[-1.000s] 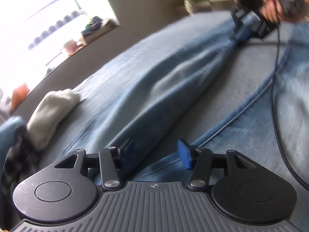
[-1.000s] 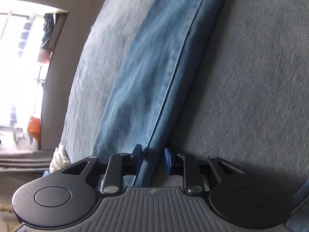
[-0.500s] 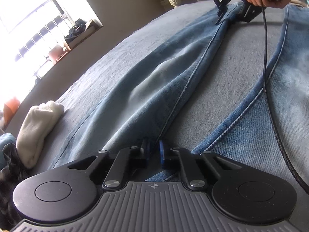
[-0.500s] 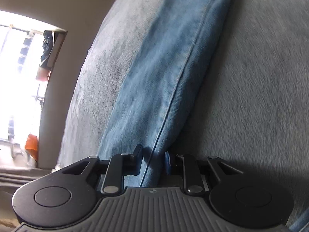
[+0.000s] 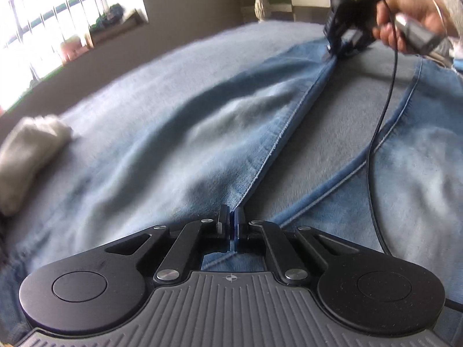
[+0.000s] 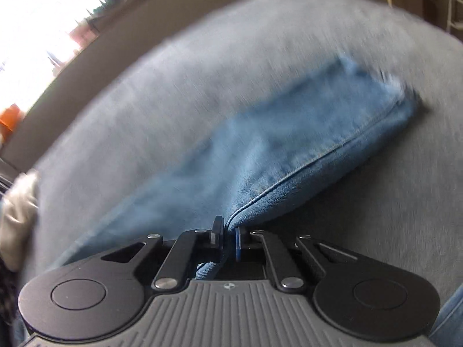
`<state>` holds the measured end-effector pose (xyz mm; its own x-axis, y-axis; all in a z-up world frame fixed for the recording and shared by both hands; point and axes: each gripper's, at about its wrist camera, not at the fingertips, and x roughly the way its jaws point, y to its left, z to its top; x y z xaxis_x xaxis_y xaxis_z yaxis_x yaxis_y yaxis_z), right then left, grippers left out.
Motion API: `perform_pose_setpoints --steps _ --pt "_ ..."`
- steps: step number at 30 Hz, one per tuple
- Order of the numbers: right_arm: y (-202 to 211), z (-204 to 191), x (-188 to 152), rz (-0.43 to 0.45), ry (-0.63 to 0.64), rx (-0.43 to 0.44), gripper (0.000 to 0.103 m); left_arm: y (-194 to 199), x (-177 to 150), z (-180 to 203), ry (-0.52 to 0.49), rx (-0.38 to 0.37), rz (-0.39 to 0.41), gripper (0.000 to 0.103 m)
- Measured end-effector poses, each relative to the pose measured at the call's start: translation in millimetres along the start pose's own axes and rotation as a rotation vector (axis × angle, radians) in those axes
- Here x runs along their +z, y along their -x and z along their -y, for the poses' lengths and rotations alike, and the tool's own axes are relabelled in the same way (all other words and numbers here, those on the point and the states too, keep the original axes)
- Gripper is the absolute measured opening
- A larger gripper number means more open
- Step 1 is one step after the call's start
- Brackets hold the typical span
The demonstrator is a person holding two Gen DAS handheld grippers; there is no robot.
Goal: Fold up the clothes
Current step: 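Grasp the jeans leg seam with the left tool while the right tool grips the hem, then release the hem with the right tool and lift it away from the jeans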
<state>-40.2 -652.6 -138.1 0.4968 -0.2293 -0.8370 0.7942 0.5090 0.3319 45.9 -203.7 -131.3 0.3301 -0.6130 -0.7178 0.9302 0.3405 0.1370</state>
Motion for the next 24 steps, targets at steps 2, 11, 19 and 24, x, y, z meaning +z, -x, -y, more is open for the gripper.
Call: perform_pose_setpoints --steps 2,11,19,24 --pt "-11.4 2.4 1.0 -0.026 -0.019 -0.021 0.009 -5.2 -0.4 -5.4 0.052 -0.022 -0.007 0.001" --pt "45.9 29.0 4.5 0.085 -0.132 -0.163 0.05 21.4 -5.3 -16.8 0.215 -0.097 0.097 0.015" --pt "66.0 -99.2 -42.3 0.193 0.466 0.149 0.049 19.9 -2.8 -42.6 0.388 -0.08 0.133 0.019" --pt "9.9 -176.4 -71.7 0.073 0.747 0.203 0.045 5.3 -15.8 -35.3 0.397 -0.047 0.078 0.022"
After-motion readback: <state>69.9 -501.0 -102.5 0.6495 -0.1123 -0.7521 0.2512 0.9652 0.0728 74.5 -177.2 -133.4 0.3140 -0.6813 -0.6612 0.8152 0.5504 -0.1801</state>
